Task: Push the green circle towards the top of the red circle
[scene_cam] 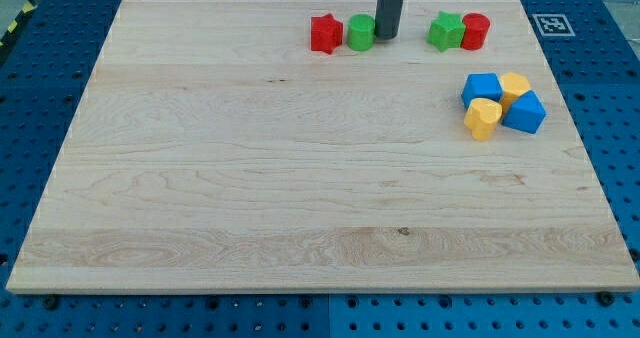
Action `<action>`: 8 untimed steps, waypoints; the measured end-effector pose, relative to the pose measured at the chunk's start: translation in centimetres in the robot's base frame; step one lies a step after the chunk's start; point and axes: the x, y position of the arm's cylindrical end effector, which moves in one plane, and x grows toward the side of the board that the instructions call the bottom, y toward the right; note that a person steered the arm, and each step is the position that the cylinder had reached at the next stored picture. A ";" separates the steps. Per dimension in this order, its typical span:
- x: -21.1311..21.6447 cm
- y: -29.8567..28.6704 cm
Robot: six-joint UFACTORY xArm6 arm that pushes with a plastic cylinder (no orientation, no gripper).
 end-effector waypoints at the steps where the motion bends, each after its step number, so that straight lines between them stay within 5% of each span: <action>1: 0.0 1.7; 4: 0.7 7.5; 8: 7.0 -3.8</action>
